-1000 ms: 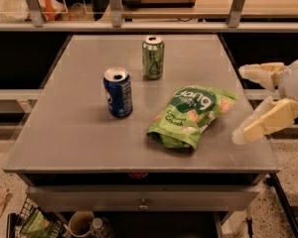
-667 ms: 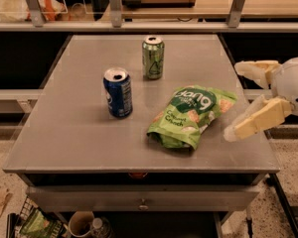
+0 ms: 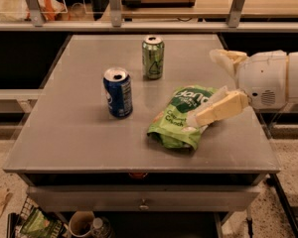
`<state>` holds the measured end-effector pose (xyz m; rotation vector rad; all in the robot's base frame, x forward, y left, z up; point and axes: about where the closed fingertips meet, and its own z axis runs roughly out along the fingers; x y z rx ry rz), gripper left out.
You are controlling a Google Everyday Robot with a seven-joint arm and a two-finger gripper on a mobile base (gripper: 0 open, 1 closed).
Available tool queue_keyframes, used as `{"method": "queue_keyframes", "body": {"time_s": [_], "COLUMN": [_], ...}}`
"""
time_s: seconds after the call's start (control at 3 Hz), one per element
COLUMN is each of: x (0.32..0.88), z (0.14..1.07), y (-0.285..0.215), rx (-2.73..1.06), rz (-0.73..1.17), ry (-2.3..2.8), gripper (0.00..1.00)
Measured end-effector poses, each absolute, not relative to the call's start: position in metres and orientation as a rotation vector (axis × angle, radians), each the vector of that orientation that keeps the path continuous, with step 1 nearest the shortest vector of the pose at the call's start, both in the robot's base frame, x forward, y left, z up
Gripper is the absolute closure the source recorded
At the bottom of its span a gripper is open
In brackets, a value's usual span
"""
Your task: Knock pepsi can over
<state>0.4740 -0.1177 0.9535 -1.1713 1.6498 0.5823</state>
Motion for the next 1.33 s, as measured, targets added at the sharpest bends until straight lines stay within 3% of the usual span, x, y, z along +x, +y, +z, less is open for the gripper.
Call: {"method": "queue_keyframes", "body": {"time_s": [0.33,0.67,1.33], "x": [0.484,0.496,0.504], "z": [0.954,0.951,0.942], "y": [-0.083,-0.011,-0.005], "rx": [-1.144,-1.157,-1.183], "rz": [0.656,0.736,0.703], "ry": [1.585,1.478,1.497], "gripper": [0.00,0.00,0.00]}}
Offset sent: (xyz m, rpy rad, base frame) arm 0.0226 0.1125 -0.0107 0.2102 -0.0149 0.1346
